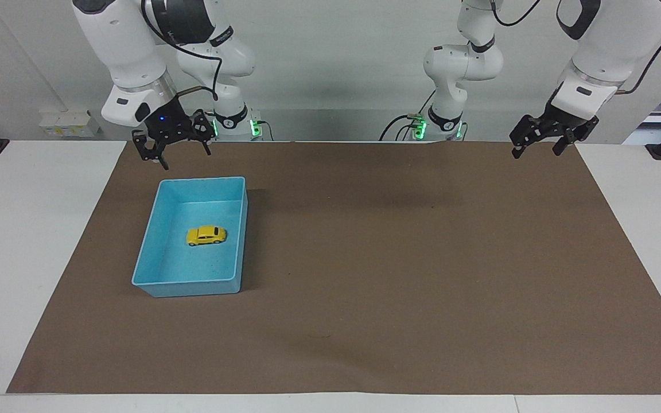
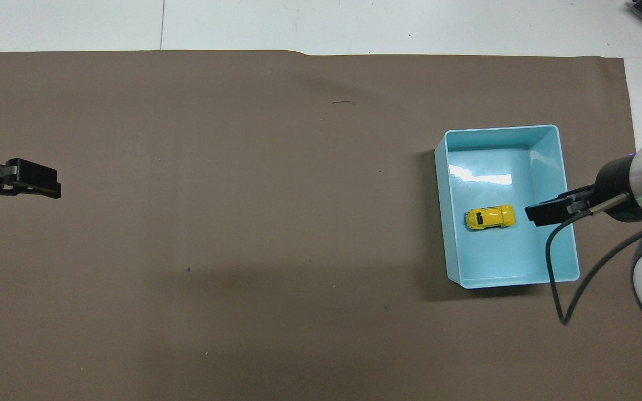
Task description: Wind up and store yellow beetle car
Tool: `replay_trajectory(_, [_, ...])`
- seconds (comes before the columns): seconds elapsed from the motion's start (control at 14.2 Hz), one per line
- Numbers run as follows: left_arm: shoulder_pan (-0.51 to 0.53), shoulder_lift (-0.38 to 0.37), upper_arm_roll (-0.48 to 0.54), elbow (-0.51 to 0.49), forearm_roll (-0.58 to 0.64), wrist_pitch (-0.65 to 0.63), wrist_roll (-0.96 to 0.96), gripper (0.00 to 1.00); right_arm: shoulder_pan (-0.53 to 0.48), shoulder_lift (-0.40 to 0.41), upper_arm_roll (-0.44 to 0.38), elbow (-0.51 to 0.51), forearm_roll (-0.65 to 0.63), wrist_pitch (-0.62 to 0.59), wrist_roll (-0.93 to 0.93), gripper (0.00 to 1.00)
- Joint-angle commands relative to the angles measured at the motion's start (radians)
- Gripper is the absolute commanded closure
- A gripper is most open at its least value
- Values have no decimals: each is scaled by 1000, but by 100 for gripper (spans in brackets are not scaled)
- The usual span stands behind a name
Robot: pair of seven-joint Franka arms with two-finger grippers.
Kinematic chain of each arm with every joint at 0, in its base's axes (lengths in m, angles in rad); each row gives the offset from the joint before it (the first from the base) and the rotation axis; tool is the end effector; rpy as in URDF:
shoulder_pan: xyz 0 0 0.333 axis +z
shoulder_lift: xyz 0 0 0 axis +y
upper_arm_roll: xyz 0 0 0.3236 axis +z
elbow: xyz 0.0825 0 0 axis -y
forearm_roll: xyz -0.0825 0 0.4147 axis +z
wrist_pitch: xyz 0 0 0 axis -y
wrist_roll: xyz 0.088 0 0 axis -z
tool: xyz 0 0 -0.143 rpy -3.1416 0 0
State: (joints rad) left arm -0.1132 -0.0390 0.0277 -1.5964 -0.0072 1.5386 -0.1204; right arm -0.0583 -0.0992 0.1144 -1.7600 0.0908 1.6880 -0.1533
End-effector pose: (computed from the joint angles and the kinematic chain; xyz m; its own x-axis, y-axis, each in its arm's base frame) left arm 0.5665 -0.0493 0.6030 0.9992 0.0346 -0.0197 0.0348 -0.9994 0.0060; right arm 0.5609 0.0458 0.5675 0.9797 0.1967 0.0380 0.1991 -0.9772 -0.0741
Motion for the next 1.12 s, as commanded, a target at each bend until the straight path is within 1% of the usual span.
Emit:
replay_trajectory(0.0, [13, -10, -9, -5, -4, -9, -8, 0, 0, 59, 11, 66, 21, -18, 320, 0])
replay_trajectory(0.07, [13, -10, -8, -5, -4, -9, -8, 0, -6, 79, 11, 95, 3, -21, 321, 0])
replay_trajectory(0.21, [13, -9, -9, -5, -4, -9, -8, 0, 6, 128, 11, 201, -22, -46, 324, 0])
replay_trajectory(0.28, [13, -10, -9, -5, -4, -9, -8, 0, 17, 169, 14, 256, -45, -109, 325, 0])
replay_trajectory(0.35, [13, -10, -8, -5, -4, -9, -8, 0, 28, 196, 16, 316, -54, -144, 325, 0])
replay_trajectory(0.49, [13, -9, -8, -5, -4, -9, -8, 0, 23, 200, 16, 324, -49, -142, 327, 0])
replay_trajectory(0.63, [13, -10, -8, -5, -4, -9, -8, 0, 21, 200, 14, 324, -51, -111, 321, 0])
replay_trajectory(1.05, [13, -10, -8, -5, -4, -9, -8, 0, 26, 181, 10, 318, -79, -137, 322, 0])
